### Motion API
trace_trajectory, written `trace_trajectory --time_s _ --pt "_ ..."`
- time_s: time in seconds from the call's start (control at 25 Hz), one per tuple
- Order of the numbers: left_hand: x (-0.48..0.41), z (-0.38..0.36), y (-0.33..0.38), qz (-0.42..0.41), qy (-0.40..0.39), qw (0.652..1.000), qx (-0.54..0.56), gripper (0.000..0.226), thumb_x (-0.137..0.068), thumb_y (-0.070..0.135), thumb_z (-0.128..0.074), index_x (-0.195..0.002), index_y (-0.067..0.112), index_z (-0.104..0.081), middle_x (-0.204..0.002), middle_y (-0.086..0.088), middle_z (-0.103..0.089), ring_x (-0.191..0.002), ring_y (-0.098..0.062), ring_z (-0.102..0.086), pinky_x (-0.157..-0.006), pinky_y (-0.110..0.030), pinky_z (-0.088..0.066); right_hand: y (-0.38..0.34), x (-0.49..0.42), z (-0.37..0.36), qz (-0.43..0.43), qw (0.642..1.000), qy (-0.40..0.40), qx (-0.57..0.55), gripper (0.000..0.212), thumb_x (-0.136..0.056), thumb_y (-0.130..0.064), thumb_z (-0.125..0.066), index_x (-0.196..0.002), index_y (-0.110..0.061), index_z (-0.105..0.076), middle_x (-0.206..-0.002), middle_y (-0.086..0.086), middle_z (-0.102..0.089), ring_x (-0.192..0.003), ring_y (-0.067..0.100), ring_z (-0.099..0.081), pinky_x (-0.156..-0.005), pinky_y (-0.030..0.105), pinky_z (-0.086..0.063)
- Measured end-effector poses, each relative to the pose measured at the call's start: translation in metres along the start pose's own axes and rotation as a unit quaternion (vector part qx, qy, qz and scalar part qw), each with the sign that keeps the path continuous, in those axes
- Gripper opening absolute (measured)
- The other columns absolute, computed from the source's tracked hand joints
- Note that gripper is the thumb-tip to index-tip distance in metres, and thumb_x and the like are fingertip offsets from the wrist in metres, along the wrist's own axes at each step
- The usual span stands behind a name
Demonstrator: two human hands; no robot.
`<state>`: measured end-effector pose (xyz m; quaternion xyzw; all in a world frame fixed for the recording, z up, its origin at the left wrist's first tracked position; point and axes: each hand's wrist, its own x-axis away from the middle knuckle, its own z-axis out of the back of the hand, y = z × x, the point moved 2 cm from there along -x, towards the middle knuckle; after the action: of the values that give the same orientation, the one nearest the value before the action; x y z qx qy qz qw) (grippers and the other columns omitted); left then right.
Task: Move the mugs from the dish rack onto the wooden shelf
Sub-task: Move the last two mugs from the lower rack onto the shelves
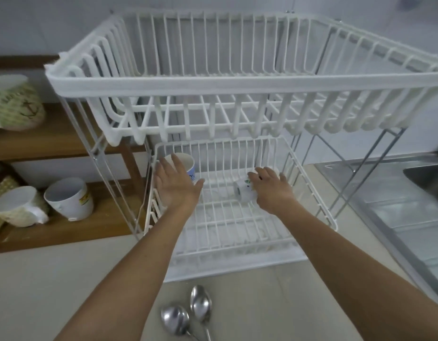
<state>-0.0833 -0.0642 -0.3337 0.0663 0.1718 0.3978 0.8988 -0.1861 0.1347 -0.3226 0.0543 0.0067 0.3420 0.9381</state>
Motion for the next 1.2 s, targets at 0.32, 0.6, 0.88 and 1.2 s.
trace_trajectory --time_s 0.32,0.6,0.88,1.2 --pt "-0.019 0.004 -0.009 0.010 0.028 0.999 0.029 0.103 -0.073 0.061 -0.066 -0.146 0.006 -0.020 -0.141 -0.026 -0.037 -0.128 -0.041 -0.035 -0.106 -0.045 -0.030 0.007 -0.013 -0.010 0.038 0.998 0.050 0.021 0.071 -0.079 -0.012 -0.065 -0.141 -0.018 -0.030 -0.142 0.002 -0.039 -0.135 0.026 -0.032 -0.109 0.043 -0.029" --pt "-0.020 0.005 -0.006 0.014 -0.022 0.997 0.079 0.106 -0.068 0.054 -0.075 -0.147 0.014 -0.015 -0.139 -0.022 -0.032 -0.117 -0.040 -0.048 -0.089 -0.046 -0.048 0.020 -0.004 -0.007 0.008 0.981 0.022 -0.191 0.071 -0.066 -0.021 -0.077 -0.128 -0.021 -0.043 -0.120 0.006 -0.040 -0.099 0.027 -0.049 -0.079 0.034 -0.047" --pt "-0.011 0.011 -0.014 0.030 0.008 0.988 0.155 0.102 -0.063 0.048 -0.079 -0.142 0.011 -0.026 -0.137 -0.018 -0.042 -0.122 -0.036 -0.047 -0.087 -0.044 -0.048 0.022 0.005 0.003 -0.013 0.962 0.019 -0.272 0.077 -0.063 -0.019 -0.077 -0.131 -0.029 -0.042 -0.120 0.002 -0.036 -0.108 0.026 -0.045 -0.084 0.032 -0.046" --pt "0.017 0.021 -0.013 0.037 -0.005 0.967 0.253 0.094 -0.058 0.051 -0.080 -0.136 0.024 -0.036 -0.130 -0.006 -0.049 -0.115 -0.028 -0.052 -0.085 -0.037 -0.049 -0.009 -0.013 0.034 0.001 0.977 -0.104 -0.184 0.089 -0.063 -0.026 -0.084 -0.136 -0.036 -0.034 -0.130 0.003 -0.040 -0.122 0.030 -0.037 -0.100 0.044 -0.043"
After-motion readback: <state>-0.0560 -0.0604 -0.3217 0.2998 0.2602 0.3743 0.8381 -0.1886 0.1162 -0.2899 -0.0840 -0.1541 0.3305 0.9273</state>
